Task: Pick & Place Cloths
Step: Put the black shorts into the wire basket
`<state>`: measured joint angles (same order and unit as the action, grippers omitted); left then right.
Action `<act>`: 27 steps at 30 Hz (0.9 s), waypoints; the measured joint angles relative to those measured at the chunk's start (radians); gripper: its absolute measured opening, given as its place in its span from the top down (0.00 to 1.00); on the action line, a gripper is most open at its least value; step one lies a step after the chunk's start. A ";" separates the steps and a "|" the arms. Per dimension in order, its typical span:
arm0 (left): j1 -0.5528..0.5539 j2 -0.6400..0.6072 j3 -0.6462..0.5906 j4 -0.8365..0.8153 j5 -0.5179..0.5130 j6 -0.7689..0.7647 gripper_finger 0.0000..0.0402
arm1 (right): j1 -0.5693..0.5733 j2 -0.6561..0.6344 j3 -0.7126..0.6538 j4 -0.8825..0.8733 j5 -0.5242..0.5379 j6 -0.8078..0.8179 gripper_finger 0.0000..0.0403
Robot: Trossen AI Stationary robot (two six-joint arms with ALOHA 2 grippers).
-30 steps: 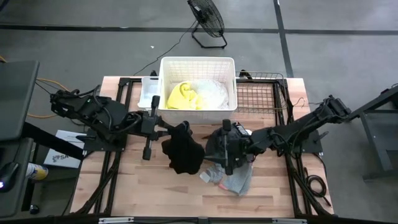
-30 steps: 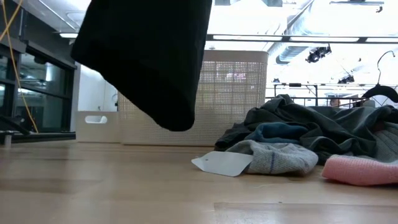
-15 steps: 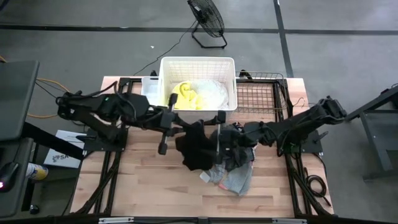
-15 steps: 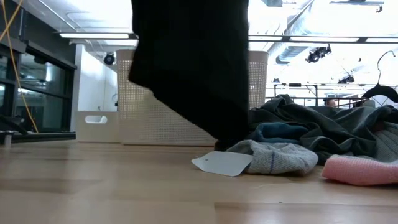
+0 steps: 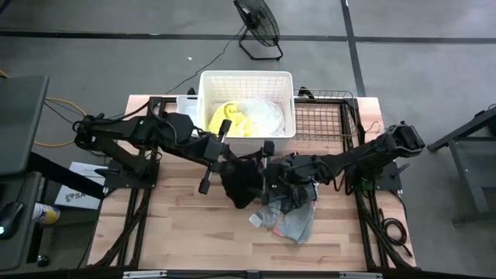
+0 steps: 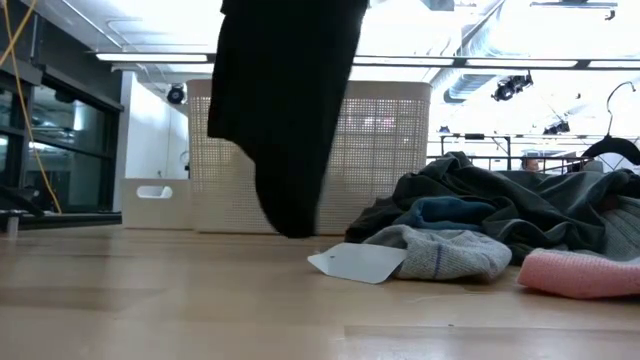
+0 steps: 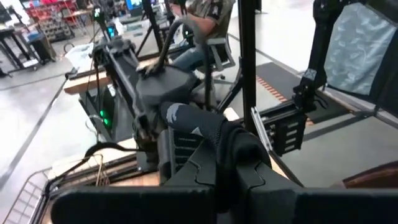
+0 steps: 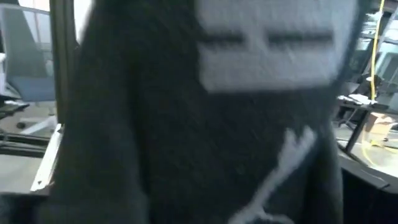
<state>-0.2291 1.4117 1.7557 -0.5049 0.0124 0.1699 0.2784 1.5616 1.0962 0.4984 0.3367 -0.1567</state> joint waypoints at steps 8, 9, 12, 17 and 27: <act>0.000 0.000 0.000 -0.047 -0.001 -0.029 1.00 | 0.050 -0.031 0.000 -0.052 0.047 0.002 0.37; 0.000 0.000 0.000 -0.053 -0.002 -0.039 1.00 | 0.054 -0.038 0.000 -0.062 0.058 0.002 0.41; 0.000 0.000 0.000 -0.052 -0.003 -0.044 1.00 | 0.069 -0.060 0.000 -0.097 0.090 0.008 0.56; 0.000 0.000 0.000 -0.047 -0.003 -0.044 1.00 | 0.075 -0.092 0.000 -0.153 0.102 0.047 0.86; 0.000 0.000 0.000 -0.054 -0.006 -0.046 0.95 | 0.075 -0.139 0.000 -0.245 0.192 0.111 0.99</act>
<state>-0.2291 1.4117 1.7557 -0.5585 0.0069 0.1238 0.3538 1.4228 1.0958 0.2536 0.5291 -0.0459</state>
